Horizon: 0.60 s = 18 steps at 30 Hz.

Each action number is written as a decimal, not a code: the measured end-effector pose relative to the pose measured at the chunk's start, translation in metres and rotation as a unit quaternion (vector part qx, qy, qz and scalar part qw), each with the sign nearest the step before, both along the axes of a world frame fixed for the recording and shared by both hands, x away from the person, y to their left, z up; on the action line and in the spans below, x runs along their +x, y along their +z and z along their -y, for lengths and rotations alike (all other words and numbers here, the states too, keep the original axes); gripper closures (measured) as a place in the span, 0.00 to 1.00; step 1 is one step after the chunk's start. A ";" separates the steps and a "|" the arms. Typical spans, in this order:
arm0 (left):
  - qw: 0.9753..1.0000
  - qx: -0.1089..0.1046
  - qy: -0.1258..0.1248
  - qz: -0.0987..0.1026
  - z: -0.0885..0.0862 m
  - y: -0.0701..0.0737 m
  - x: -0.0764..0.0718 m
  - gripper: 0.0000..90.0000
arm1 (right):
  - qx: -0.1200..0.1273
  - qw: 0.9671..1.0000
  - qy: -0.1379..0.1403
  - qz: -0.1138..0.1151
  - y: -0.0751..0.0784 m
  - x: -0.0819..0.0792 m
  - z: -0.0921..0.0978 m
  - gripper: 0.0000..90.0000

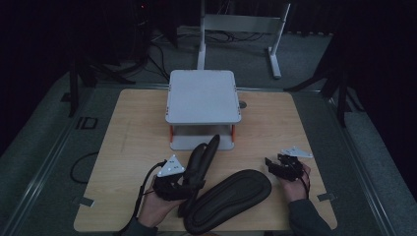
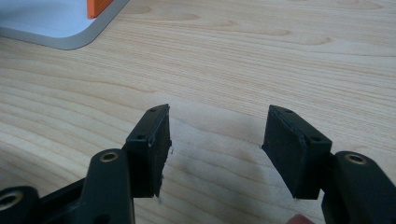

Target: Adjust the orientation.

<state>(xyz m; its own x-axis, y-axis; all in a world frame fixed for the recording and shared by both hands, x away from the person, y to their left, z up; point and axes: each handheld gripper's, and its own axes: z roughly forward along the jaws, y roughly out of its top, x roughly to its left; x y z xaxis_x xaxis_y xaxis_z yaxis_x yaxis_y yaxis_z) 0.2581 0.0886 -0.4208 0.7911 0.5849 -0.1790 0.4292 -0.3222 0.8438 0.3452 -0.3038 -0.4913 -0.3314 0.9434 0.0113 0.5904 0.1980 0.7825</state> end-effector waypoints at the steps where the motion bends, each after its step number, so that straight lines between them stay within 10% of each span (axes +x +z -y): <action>1: 1.000 0.003 0.003 0.005 0.001 0.001 0.000 0.52 | 0.000 1.000 0.000 0.000 0.000 0.000 0.000 0.45; 9: 0.997 0.044 0.055 0.020 -0.002 -0.008 0.021 0.51 | -0.002 1.000 0.001 0.000 0.000 0.000 -0.001 0.45; 18: 0.991 0.129 0.037 0.005 0.024 -0.037 0.067 0.52 | 0.000 1.000 0.000 -0.001 0.000 0.000 0.000 0.45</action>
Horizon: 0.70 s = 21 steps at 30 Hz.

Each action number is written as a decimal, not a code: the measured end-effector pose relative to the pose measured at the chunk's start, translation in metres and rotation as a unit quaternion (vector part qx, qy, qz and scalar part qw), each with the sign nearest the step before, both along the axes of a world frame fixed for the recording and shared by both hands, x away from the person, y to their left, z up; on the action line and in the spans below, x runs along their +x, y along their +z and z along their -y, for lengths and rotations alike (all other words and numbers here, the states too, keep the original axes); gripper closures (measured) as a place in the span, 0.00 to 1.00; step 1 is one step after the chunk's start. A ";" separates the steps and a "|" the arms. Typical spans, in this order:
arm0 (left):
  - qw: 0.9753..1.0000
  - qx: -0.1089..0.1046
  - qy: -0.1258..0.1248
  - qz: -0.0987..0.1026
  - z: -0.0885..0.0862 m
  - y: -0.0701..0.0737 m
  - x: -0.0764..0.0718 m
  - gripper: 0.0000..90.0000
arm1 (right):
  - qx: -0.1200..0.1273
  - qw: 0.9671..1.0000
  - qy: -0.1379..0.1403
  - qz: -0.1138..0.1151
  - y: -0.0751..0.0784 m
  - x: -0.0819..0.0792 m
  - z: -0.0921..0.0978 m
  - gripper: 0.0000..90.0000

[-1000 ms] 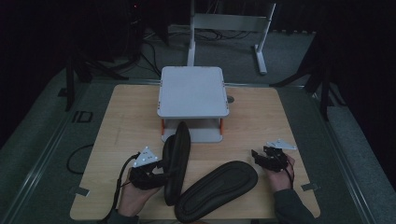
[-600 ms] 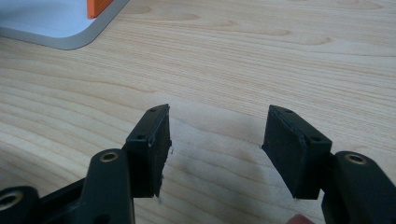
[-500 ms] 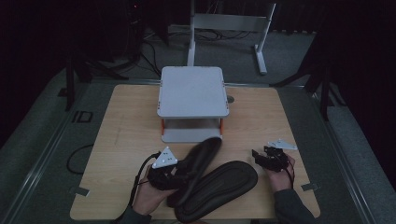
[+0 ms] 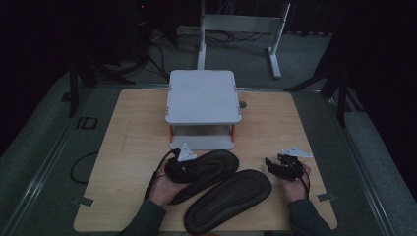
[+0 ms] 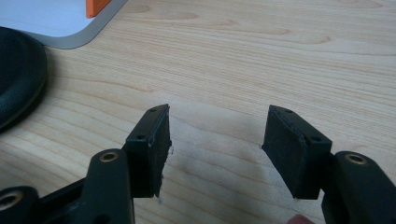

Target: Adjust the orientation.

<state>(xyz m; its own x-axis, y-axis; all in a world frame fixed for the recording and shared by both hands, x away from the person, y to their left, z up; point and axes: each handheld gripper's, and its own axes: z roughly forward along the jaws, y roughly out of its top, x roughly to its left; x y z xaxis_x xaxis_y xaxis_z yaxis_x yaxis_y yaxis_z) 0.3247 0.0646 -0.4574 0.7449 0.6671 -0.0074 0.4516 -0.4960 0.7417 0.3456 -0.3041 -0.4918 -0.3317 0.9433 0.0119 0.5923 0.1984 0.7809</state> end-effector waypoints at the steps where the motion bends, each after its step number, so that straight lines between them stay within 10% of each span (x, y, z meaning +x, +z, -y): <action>1: 1.000 0.007 0.003 -0.001 0.002 -0.003 0.003 0.53 | 0.000 1.000 0.000 0.000 0.000 0.000 0.000 0.45; 11: 0.998 0.002 0.066 0.015 -0.010 0.004 0.000 0.77 | 0.000 1.000 0.001 0.000 0.000 0.000 0.000 0.45; 21: 0.982 0.009 0.187 0.020 -0.048 0.003 0.012 0.81 | 0.000 1.000 0.000 -0.001 0.000 0.000 0.000 0.45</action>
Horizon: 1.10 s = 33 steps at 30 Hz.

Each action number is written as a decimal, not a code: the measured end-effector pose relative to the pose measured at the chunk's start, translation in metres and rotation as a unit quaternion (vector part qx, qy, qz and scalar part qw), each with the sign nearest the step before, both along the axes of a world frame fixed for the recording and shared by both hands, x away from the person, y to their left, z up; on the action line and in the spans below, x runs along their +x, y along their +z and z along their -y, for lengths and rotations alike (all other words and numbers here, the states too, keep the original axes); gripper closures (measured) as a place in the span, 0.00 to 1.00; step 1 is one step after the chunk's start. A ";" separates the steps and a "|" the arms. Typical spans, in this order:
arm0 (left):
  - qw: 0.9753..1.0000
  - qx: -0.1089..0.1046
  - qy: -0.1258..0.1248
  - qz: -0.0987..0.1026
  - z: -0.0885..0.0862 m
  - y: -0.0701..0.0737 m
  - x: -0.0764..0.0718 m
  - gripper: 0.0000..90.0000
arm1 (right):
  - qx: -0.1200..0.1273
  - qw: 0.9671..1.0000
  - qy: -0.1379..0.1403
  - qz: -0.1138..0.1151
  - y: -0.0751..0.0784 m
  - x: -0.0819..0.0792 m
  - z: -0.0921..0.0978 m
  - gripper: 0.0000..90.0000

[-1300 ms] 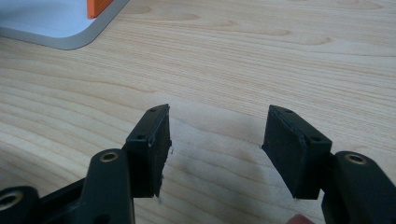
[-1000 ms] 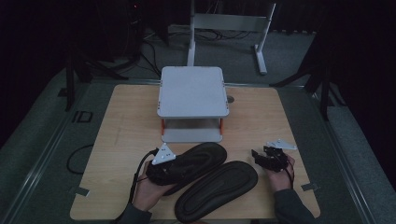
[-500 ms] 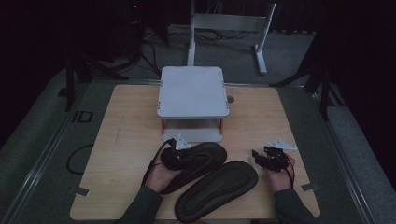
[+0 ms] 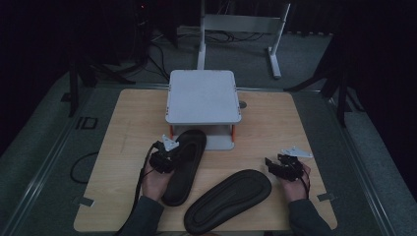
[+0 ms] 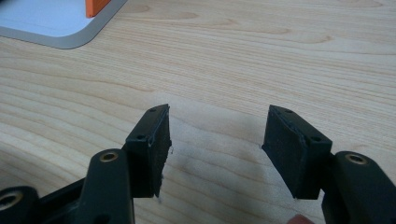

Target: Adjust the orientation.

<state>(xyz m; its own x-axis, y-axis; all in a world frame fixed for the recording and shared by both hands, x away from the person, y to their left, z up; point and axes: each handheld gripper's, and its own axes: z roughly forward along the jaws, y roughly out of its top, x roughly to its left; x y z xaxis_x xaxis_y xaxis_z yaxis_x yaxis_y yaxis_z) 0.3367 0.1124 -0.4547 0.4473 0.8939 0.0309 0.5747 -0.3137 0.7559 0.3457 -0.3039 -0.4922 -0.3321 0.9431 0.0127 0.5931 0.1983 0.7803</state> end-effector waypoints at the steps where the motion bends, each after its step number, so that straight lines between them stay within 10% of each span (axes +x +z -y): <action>1: 1.000 -0.001 -0.001 0.001 -0.002 -0.001 0.000 0.80 | 0.000 1.000 0.000 0.000 0.000 0.000 0.000 0.45; 12: 0.998 -0.038 -0.032 0.050 0.000 0.013 -0.030 0.55 | 0.000 1.000 -0.001 0.002 0.000 -0.001 0.000 0.45; 19: 0.991 -0.080 -0.089 0.055 0.022 0.021 -0.048 0.53 | 0.002 1.000 0.000 0.003 0.001 -0.001 0.000 0.45; 33: 0.982 -0.066 -0.171 0.049 0.056 0.021 -0.076 0.52 | 0.000 1.000 0.003 0.004 0.001 -0.002 -0.001 0.45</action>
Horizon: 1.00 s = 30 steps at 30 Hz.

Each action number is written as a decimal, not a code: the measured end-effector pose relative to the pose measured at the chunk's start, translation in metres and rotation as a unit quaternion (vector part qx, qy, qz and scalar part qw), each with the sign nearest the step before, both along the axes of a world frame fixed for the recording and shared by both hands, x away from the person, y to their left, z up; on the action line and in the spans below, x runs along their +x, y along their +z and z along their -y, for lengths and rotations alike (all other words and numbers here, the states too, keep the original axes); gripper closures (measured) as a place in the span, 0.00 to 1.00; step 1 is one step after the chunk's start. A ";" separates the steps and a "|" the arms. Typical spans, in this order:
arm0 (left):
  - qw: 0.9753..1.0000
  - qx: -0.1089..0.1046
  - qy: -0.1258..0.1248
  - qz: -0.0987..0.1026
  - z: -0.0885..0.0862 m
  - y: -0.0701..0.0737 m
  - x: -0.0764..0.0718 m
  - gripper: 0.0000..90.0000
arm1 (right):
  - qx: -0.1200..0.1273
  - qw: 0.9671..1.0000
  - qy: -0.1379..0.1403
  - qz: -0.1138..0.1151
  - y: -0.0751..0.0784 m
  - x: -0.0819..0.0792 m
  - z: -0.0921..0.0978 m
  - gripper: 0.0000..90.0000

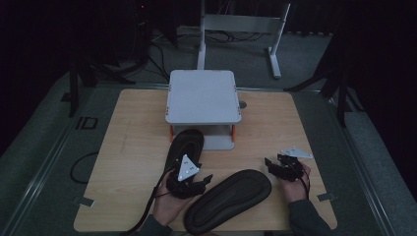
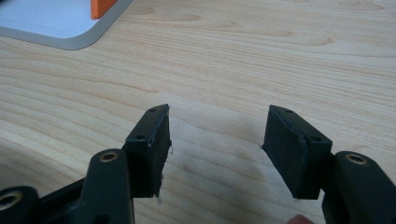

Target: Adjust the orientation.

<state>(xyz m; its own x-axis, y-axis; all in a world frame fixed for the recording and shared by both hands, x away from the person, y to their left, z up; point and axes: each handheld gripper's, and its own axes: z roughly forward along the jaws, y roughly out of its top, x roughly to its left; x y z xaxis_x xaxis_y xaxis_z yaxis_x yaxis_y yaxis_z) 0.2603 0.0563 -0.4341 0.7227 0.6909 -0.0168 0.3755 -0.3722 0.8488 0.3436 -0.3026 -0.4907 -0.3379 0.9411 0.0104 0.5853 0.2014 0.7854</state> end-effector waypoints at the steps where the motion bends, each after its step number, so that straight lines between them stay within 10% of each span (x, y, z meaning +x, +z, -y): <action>1: 1.000 0.001 -0.007 -0.003 0.002 -0.001 -0.002 0.51 | 0.000 1.000 0.000 0.001 0.000 0.000 0.000 0.45; 20: 0.992 0.022 -0.120 -0.023 0.055 -0.015 -0.040 0.40 | 0.001 1.000 -0.001 -0.001 0.000 0.000 0.000 0.45; 30: 0.990 0.056 -0.117 -0.047 0.069 -0.028 -0.038 0.09 | 0.001 1.000 -0.001 -0.001 0.000 0.000 0.000 0.45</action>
<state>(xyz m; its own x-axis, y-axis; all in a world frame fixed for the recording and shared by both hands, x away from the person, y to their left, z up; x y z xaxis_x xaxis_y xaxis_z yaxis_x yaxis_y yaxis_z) 0.2227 -0.0126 -0.4618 0.8618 0.5068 -0.0232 0.3431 -0.5486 0.7624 0.3441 -0.3029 -0.4909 -0.3366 0.9416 0.0129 0.5871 0.1991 0.7847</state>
